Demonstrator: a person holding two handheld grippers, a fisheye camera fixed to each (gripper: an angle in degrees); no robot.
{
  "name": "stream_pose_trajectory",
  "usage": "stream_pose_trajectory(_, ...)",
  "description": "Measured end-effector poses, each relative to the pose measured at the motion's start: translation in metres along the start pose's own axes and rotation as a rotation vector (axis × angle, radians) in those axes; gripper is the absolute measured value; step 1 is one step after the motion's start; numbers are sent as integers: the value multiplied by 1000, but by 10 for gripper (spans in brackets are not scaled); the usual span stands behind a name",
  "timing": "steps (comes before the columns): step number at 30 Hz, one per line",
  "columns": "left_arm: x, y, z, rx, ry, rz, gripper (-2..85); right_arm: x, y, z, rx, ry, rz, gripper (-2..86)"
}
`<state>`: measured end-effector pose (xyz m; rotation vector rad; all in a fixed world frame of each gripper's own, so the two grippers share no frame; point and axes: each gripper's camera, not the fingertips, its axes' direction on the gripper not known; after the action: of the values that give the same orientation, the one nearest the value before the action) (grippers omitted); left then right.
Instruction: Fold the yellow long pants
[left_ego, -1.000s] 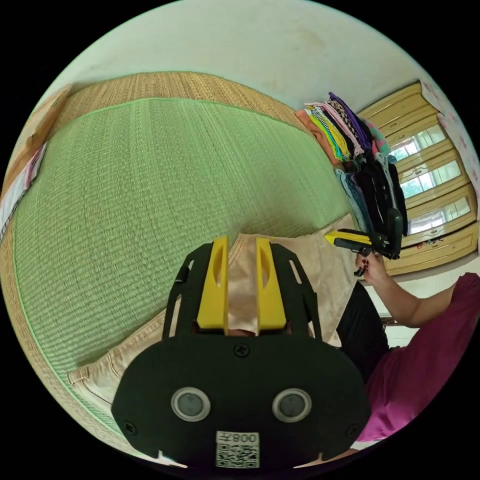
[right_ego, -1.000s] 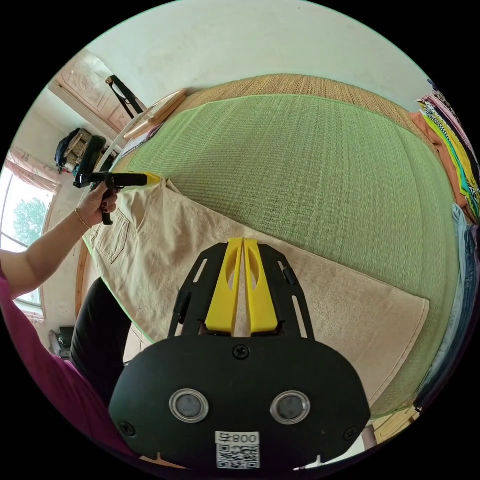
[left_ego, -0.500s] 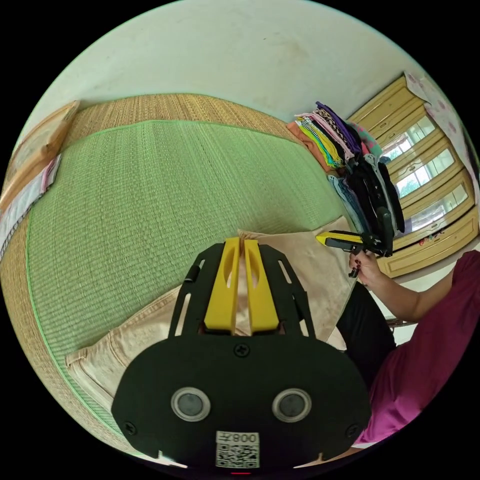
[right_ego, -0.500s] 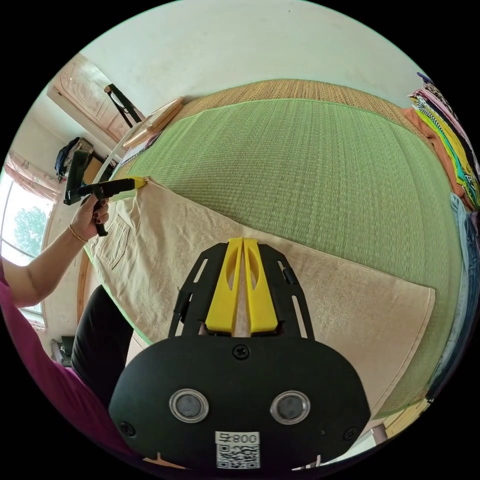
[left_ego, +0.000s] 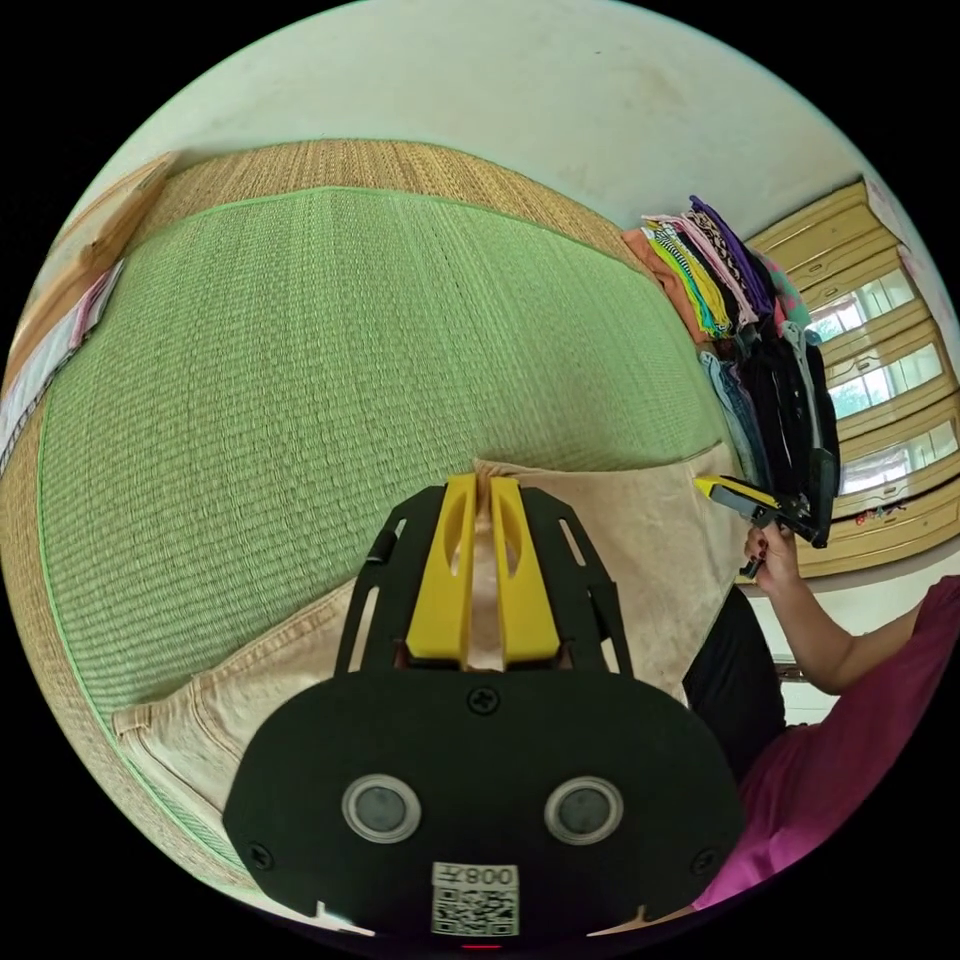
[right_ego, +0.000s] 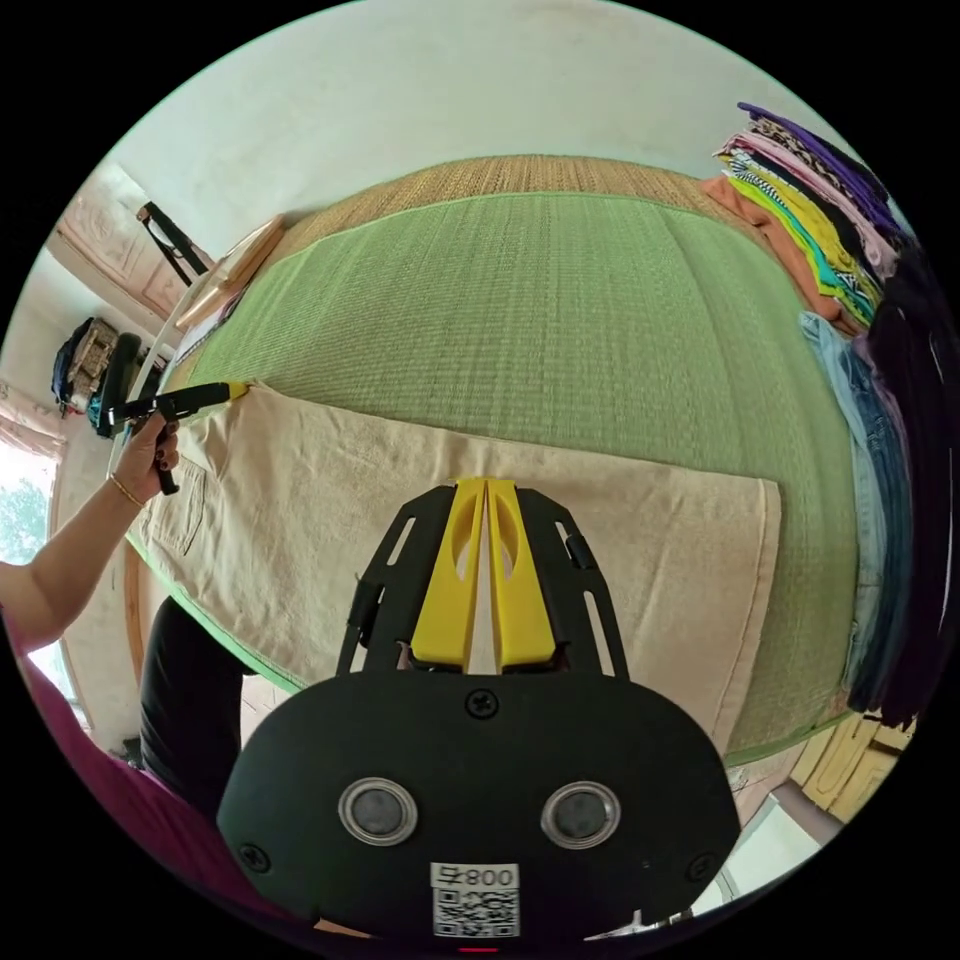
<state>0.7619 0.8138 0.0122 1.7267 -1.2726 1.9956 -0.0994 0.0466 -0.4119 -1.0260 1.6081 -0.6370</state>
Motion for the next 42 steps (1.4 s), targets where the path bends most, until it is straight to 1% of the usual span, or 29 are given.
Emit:
stream_pose_trajectory(3, 6, 8, -16, 16, -8, 0, 21, 5, 12, -6, 32, 69, 27, 1)
stream_pose_trajectory(6, 14, 15, -30, 31, -4, 6, 20, 26, 25, 0, 3, 112, 114, 1)
stream_pose_trajectory(9, 25, 30, -57, 88, 10, 19, 18, 38, 37, 9, 27, 58, 139, 1)
stream_pose_trajectory(11, 29, 39, -68, 110, 13, 12, 18, 36, 38, 15, 27, 69, 137, 2)
stream_pose_trajectory(16, 26, 30, -53, 64, -31, -23, 14, 25, 40, 34, 34, 142, 82, 2)
stream_pose_trajectory(19, 15, 23, -46, 52, -60, -118, 12, 30, 41, 42, 32, 110, 96, 1)
stream_pose_trajectory(22, 17, 32, -67, 112, -10, -144, 14, 35, 40, 51, 18, 86, 104, 1)
stream_pose_trajectory(25, 34, 61, -84, 98, 24, -116, 16, 36, 40, 59, 9, 92, 107, 1)
stream_pose_trajectory(27, 50, 97, -84, 28, 54, -105, 16, 33, 42, 60, 9, 143, 104, 1)
stream_pose_trajectory(28, 54, 108, -83, 9, 53, -108, 16, 30, 46, 58, 22, 136, 89, 1)
stream_pose_trajectory(29, 61, 130, -82, -28, 48, -119, 15, 27, 48, 57, 29, 117, 81, 1)
stream_pose_trajectory(31, 68, 163, -81, -66, 28, -154, 13, 13, 59, 57, 20, 4, 33, 1)
stream_pose_trajectory(33, 69, 202, -82, -89, -11, -239, 9, -1, 69, 66, -17, -47, -14, 1)
stream_pose_trajectory(35, 66, 224, -80, -102, -32, -293, 6, -12, 81, 81, -67, -45, -59, 1)
stream_pose_trajectory(37, 65, 237, -78, -78, 5, -337, 5, -14, 94, 104, -132, -3, -59, 1)
stream_pose_trajectory(38, 66, 241, -78, -65, 29, -378, 4, -12, 97, 106, -108, -11, -54, 1)
stream_pose_trajectory(40, 79, 241, -80, -67, 1, -369, 3, 0, 99, 114, -108, -74, 8, 1)
stream_pose_trajectory(42, 99, 241, -86, -47, -39, -341, 3, 3, 99, 115, -94, -65, 22, 1)
